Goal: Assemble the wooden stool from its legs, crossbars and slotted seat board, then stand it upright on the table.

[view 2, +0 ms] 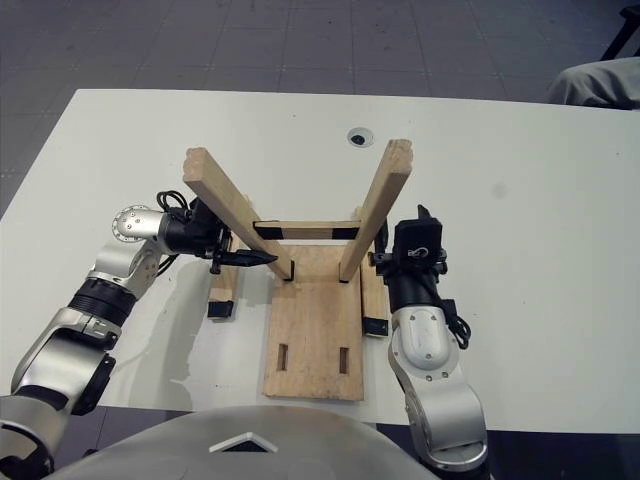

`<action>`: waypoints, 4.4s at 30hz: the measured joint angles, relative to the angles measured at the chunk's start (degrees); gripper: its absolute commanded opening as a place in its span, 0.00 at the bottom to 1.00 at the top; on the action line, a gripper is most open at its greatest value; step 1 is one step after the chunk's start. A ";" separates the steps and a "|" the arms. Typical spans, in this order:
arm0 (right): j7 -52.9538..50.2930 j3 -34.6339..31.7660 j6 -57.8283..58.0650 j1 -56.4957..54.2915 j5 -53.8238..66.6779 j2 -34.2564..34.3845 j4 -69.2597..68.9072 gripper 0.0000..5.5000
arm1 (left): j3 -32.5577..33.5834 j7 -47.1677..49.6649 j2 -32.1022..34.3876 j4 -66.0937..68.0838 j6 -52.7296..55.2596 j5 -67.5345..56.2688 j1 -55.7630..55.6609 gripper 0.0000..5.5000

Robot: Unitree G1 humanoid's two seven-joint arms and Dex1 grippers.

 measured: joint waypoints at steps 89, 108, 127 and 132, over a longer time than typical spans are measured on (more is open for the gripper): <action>8.29 -26.36 -1.73 -15.22 11.66 2.53 -4.65 0.45 | 5.82 13.70 8.48 -22.77 28.55 4.91 13.27 1.00; 8.82 -25.91 -7.47 -11.85 10.48 3.08 0.17 0.45 | 39.90 41.14 10.76 -49.57 41.41 -10.81 7.75 1.00; 9.67 -20.14 -10.34 -10.64 7.99 5.00 4.12 0.45 | 33.51 84.89 -9.81 -62.36 62.65 -34.60 -14.63 1.00; 9.65 -20.10 -10.37 -9.52 7.68 5.60 3.86 0.45 | 34.70 87.61 -9.53 -62.89 62.60 -40.67 -13.37 1.00</action>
